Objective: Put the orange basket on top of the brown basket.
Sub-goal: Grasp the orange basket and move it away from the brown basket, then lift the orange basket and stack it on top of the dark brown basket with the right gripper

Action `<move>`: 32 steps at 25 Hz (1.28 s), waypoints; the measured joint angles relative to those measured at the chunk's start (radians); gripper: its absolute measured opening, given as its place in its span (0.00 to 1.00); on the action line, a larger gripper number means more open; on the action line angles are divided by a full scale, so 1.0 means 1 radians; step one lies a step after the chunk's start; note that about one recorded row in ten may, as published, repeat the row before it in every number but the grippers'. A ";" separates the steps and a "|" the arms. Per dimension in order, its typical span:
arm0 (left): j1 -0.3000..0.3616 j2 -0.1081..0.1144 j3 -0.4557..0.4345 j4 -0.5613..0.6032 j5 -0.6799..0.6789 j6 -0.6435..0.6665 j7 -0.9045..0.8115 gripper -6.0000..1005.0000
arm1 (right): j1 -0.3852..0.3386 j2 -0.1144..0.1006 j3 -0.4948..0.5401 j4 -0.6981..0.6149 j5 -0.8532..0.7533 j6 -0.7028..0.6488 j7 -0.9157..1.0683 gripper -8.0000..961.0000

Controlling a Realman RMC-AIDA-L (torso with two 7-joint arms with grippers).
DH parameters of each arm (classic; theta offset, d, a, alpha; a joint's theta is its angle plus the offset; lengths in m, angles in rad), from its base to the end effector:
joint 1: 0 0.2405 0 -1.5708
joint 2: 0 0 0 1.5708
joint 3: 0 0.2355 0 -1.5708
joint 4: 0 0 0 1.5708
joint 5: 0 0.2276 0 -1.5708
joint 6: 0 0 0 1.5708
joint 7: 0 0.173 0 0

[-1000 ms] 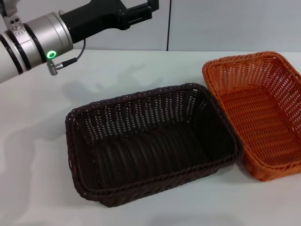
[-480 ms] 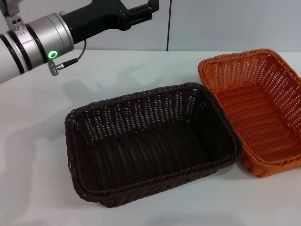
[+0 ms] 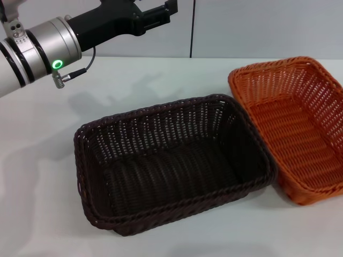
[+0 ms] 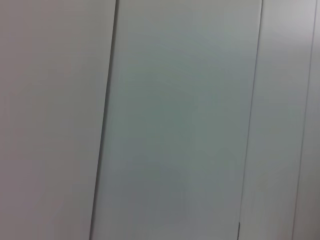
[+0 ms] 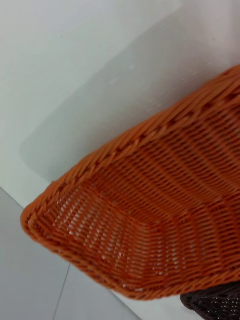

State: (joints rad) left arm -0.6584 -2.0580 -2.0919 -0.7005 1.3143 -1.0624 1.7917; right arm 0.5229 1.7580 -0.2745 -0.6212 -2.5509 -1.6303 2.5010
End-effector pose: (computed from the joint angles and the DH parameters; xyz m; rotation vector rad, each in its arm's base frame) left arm -0.1427 0.4549 0.0195 -2.2840 -0.4594 -0.9862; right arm 0.3717 0.3242 0.1319 -1.7923 2.1131 0.4211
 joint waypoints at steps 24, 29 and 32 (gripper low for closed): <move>0.001 -0.004 0.001 0.000 -0.003 -0.005 0.000 0.86 | -0.133 0.024 0.003 -0.089 0.299 0.055 -0.055 0.22; 0.003 -0.004 0.000 0.000 -0.003 -0.005 0.000 0.86 | -0.147 0.025 0.003 -0.090 0.437 0.043 -0.152 0.21; 0.007 -0.004 -0.002 -0.001 -0.003 -0.005 0.000 0.86 | -0.151 0.026 0.003 -0.093 0.550 0.035 -0.237 0.21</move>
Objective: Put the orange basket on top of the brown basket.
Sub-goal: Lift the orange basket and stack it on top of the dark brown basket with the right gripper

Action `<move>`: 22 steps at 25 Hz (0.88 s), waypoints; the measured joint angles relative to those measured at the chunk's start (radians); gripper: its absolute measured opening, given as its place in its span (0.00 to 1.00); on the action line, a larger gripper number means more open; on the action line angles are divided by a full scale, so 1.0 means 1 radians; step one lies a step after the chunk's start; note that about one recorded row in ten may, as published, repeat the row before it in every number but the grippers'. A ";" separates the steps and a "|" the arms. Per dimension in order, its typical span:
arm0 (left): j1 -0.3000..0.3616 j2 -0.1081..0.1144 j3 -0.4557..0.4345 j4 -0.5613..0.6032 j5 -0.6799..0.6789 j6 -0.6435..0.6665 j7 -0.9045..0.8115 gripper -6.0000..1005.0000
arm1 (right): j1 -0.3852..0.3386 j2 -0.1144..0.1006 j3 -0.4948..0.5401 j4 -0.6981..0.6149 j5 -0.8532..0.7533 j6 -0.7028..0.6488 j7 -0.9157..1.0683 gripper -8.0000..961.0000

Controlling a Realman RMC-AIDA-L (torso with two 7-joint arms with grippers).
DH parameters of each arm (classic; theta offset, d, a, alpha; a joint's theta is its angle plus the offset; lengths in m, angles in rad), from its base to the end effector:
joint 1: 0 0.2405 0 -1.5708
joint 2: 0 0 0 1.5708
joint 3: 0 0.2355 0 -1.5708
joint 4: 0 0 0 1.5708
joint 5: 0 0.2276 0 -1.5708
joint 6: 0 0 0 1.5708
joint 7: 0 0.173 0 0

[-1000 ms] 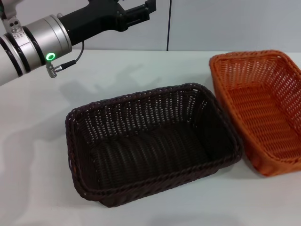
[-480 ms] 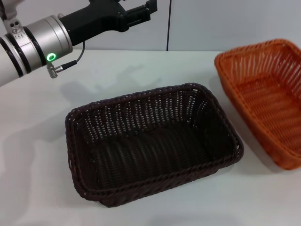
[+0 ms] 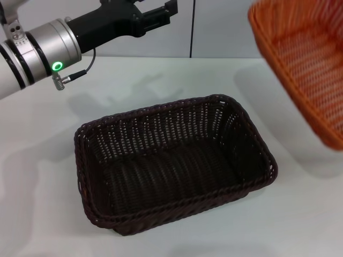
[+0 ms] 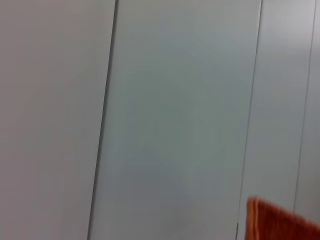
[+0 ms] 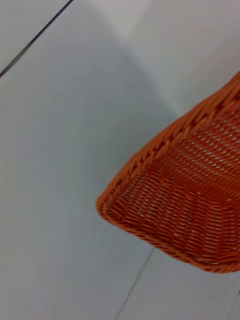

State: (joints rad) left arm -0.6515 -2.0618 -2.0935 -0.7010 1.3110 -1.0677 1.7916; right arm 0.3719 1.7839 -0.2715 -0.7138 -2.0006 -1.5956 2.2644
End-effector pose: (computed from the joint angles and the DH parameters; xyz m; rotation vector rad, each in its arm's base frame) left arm -0.1444 0.4530 0.0187 -2.2817 -0.4681 -0.9944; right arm 0.3562 0.3279 0.1902 -1.7996 1.6235 0.9752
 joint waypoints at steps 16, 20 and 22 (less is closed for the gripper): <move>0.031 -0.003 -0.096 0.004 -0.115 0.026 0.108 0.86 | 0.146 -0.027 -0.024 -0.057 0.273 -0.140 -0.331 0.21; 0.028 -0.001 -0.187 0.023 -0.118 0.031 0.133 0.86 | 0.206 -0.028 -0.061 -0.048 0.276 -0.196 -0.372 0.21; 0.028 0.000 -0.207 0.026 -0.118 0.032 0.138 0.86 | 0.229 -0.028 -0.110 -0.044 0.277 -0.214 -0.376 0.21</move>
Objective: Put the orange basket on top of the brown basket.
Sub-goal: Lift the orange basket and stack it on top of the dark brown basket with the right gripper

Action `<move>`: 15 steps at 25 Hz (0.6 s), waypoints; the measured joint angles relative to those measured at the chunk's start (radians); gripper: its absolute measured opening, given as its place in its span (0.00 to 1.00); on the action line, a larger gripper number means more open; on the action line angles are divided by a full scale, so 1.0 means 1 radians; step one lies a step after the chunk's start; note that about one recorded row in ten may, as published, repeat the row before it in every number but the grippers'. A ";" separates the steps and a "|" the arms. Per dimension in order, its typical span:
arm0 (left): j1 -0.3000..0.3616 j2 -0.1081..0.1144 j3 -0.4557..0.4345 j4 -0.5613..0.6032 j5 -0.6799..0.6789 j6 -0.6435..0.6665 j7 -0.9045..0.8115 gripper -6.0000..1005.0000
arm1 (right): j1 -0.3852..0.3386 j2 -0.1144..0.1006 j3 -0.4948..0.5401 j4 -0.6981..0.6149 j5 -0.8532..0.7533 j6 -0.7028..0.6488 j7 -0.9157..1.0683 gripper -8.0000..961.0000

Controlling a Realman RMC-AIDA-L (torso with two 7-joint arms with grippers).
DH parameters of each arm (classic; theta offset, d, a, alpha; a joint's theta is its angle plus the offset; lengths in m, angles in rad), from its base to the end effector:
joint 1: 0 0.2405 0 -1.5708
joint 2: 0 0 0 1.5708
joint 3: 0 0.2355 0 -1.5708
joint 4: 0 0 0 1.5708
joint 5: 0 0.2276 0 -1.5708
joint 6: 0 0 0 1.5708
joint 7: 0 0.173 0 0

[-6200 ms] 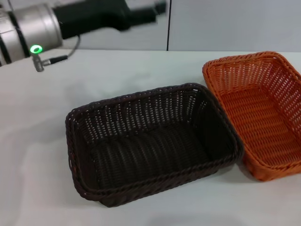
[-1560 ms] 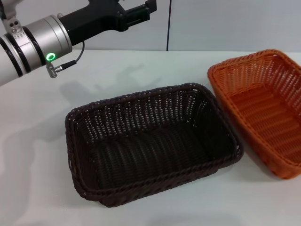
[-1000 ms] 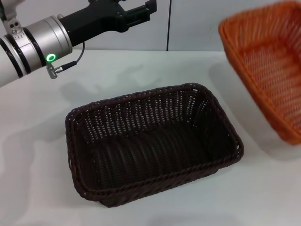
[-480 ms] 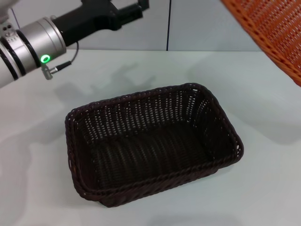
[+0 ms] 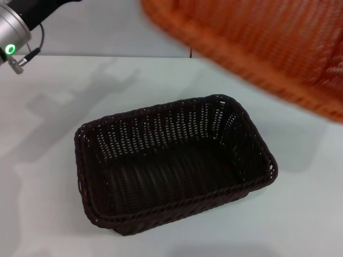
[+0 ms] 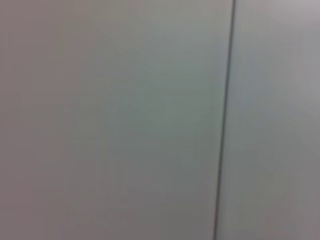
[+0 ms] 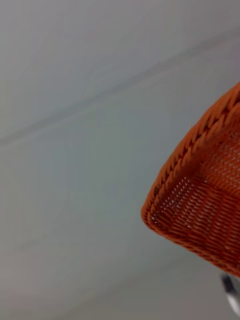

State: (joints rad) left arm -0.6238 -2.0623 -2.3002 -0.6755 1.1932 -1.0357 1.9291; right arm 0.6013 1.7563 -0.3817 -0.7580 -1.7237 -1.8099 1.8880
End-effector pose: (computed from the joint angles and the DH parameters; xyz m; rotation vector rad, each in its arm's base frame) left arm -0.1837 0.4665 0.0795 -1.9517 -0.4851 -1.0647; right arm 0.2107 0.3811 0.2081 -2.3835 0.7301 1.1502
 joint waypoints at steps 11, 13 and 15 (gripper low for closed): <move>0.004 0.000 -0.015 0.023 -0.001 0.008 0.025 0.86 | 0.080 0.002 -0.291 0.004 -0.019 -0.032 -0.002 0.22; 0.004 0.000 -0.015 0.032 -0.006 0.008 0.027 0.86 | 0.099 0.005 -0.316 0.013 -0.059 -0.005 0.014 0.22; 0.004 0.001 -0.015 0.043 -0.009 0.008 0.028 0.86 | 0.123 0.012 -0.321 0.030 -0.108 0.024 0.038 0.23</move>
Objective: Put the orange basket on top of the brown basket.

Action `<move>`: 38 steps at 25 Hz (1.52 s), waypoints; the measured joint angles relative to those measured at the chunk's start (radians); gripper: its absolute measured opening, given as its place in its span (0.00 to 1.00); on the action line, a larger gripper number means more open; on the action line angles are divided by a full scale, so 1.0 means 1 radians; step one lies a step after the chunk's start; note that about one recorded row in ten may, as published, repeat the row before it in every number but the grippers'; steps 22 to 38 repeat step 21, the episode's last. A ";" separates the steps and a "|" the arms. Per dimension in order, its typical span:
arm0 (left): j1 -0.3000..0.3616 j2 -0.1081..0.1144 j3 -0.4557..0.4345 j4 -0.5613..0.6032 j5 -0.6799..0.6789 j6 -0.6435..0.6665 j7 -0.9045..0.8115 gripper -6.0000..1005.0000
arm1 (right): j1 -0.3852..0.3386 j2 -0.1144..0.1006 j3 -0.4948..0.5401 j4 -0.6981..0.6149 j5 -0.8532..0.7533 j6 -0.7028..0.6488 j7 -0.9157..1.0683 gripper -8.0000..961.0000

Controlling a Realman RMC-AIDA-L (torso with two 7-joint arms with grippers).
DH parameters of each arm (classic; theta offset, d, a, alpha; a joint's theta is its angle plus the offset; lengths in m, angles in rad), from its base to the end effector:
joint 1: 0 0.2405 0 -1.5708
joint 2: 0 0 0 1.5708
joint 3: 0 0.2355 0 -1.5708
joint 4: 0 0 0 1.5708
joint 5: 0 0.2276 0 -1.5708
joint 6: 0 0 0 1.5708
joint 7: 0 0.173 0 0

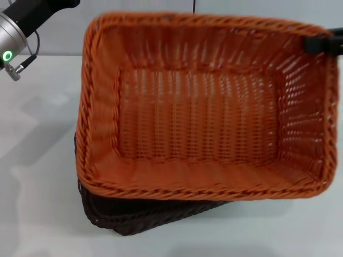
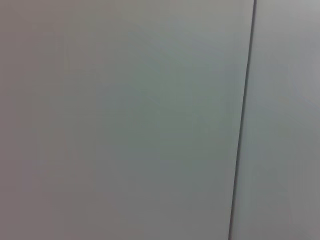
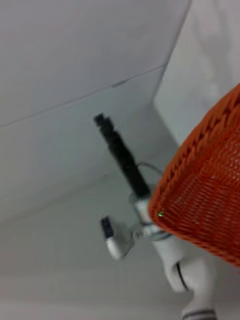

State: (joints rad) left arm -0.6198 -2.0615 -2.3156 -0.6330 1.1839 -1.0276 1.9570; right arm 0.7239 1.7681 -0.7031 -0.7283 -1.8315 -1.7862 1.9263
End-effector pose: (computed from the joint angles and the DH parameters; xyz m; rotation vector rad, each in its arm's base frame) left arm -0.1973 0.4651 0.0748 -1.9296 -0.5223 -1.0461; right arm 0.1710 0.3989 0.1278 -2.7776 0.7984 0.8039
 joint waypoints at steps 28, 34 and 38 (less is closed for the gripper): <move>-0.009 -0.002 0.007 0.024 -0.003 -0.012 0.021 0.86 | -0.101 0.093 0.224 0.028 0.034 0.324 -0.137 0.70; -0.009 -0.002 0.007 0.024 -0.003 -0.012 0.021 0.86 | -0.101 0.093 0.224 0.028 0.034 0.324 -0.137 0.70; -0.009 -0.002 0.007 0.024 -0.003 -0.012 0.021 0.86 | -0.101 0.093 0.224 0.028 0.034 0.324 -0.137 0.70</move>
